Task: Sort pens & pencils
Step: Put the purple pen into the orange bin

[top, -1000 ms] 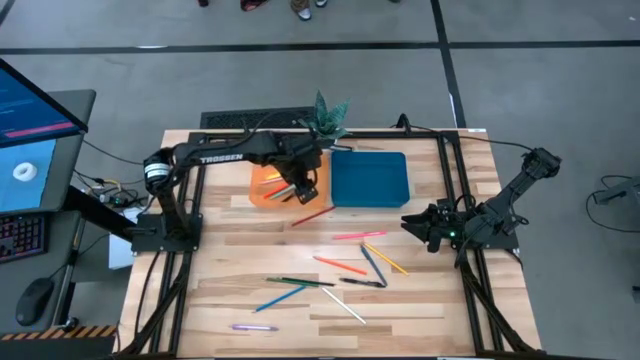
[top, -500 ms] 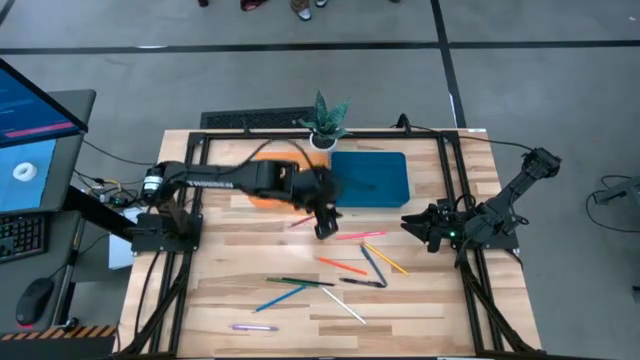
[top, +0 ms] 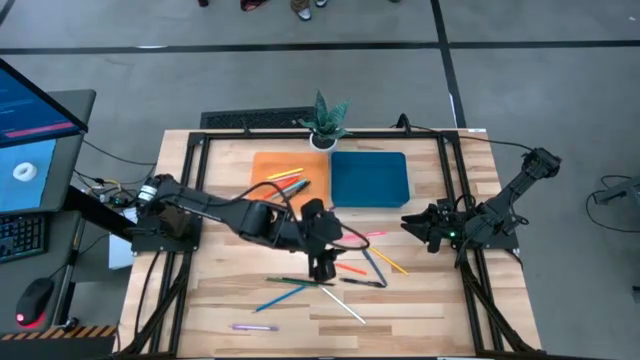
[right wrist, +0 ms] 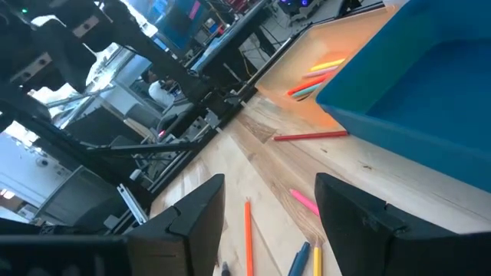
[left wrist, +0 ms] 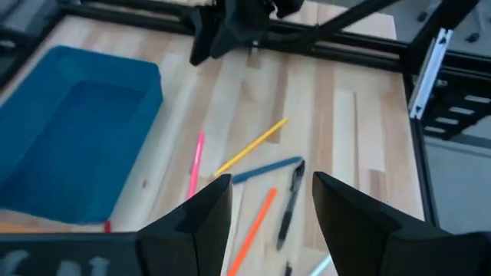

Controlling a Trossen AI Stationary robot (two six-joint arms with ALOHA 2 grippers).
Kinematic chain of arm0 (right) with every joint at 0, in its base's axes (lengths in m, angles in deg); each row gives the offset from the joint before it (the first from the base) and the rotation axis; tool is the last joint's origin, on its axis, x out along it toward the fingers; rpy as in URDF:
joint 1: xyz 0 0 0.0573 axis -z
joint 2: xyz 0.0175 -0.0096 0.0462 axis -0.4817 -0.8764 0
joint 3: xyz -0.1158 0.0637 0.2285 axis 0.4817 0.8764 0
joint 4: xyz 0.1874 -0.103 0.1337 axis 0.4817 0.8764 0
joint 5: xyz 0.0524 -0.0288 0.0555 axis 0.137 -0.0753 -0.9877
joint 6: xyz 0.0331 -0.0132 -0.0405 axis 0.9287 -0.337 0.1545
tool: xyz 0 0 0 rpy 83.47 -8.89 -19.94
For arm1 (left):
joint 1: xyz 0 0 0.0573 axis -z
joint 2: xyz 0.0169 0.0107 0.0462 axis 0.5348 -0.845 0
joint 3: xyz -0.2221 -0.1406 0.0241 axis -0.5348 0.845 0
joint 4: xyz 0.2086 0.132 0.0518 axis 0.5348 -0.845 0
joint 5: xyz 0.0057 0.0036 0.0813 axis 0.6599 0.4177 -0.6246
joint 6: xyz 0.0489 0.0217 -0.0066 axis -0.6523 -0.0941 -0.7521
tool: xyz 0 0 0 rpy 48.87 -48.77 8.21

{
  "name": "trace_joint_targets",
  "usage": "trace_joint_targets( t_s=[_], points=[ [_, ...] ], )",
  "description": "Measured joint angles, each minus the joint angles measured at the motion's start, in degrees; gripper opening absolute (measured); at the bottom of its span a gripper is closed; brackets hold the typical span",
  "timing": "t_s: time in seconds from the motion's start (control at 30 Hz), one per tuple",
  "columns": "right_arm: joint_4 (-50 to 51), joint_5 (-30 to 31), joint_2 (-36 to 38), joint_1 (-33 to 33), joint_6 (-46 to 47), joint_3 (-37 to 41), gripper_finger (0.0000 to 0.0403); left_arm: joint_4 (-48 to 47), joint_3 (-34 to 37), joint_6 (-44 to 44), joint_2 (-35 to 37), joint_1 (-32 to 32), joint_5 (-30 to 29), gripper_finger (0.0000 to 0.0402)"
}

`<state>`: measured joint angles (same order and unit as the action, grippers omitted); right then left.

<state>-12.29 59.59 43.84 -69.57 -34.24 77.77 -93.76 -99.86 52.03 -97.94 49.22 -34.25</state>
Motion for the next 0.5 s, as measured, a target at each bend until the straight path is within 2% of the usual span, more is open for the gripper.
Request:
trace_joint_targets(
  t_s=[0.07, 0.17, 0.27, 0.5],
  points=[
    [0.0, 0.0, 0.0, 0.0, 0.0, 0.0, 0.0225, 1.7, 0.8, 0.1, 0.0, 0.5, 0.0, 0.0174],
    [0.0, 0.0, 0.0, 0.0, 0.7, 0.0, 0.0225, 0.3, 1.3, 2.5, -0.1, 2.1, 5.5, 0.0174],
    [0.0, -0.1, 0.0, 0.0, 1.9, 0.0, 0.0225, -3.7, 1.3, 8.8, -0.1, 5.6, 9.8, 0.0174],
    [-0.2, -2.1, 0.0, 0.0, 2.0, 0.0, 0.0225, -17.1, 1.2, 24.6, -0.7, 17.9, 10.4, 0.0174]
  ],
)
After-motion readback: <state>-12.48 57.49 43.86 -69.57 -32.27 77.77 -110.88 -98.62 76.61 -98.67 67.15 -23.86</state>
